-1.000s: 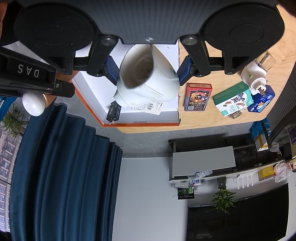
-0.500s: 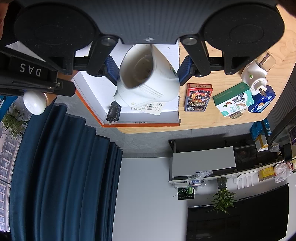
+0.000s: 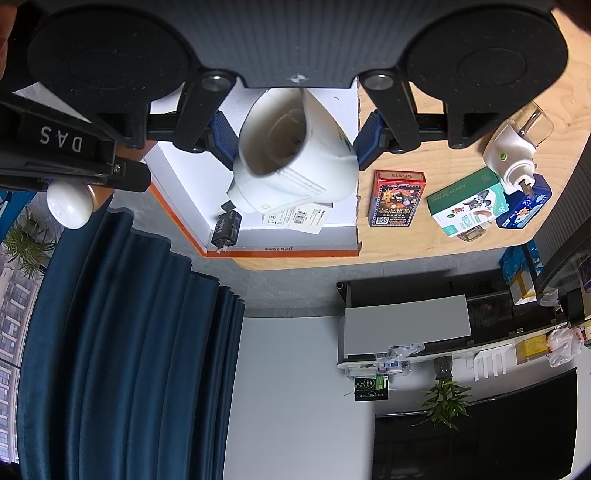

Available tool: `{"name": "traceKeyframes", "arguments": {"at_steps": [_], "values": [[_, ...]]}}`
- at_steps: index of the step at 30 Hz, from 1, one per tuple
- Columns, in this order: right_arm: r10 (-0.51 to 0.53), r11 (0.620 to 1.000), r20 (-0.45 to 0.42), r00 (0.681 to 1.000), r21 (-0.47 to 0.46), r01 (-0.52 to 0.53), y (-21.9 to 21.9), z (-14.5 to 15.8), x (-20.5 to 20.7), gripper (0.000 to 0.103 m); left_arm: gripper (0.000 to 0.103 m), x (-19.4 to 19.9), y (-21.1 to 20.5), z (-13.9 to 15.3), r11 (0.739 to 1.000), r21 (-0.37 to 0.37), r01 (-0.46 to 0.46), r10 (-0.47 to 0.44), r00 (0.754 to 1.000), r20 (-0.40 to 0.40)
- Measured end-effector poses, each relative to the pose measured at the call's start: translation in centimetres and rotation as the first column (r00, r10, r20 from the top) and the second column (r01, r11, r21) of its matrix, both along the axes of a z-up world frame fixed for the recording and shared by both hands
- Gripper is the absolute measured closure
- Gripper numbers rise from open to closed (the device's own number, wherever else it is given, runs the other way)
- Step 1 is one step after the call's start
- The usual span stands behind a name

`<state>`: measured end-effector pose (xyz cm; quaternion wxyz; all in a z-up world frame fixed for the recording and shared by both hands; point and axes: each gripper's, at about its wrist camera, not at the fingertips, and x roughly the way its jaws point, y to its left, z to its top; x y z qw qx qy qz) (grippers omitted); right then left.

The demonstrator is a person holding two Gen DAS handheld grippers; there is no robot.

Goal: Organize rigid objects

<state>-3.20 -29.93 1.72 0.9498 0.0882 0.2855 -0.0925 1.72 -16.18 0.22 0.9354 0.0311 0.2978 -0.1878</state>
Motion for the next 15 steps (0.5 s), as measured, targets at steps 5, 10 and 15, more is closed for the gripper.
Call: {"name": "traceKeyframes", "arguments": {"at_steps": [5, 10, 15], "values": [[0.002, 1.000, -0.001, 1.000, -0.003, -0.002, -0.01, -0.12, 0.03, 0.058, 0.036, 0.03, 0.05, -0.05, 1.000, -0.001, -0.001, 0.001, 1.000, -0.001], [-0.003, 1.000, -0.002, 1.000, -0.004, 0.003, -0.04, -0.44, 0.20, 0.058, 0.036, 0.08, 0.07, -0.12, 1.000, -0.001, -0.001, 0.001, 1.000, -0.001], [-0.001, 1.000, -0.008, 1.000, -0.006, 0.001, 0.06, -0.46, 0.32, 0.058, 0.036, 0.10, 0.10, -0.14, 1.000, 0.000, -0.002, 0.002, 1.000, -0.001]]}}
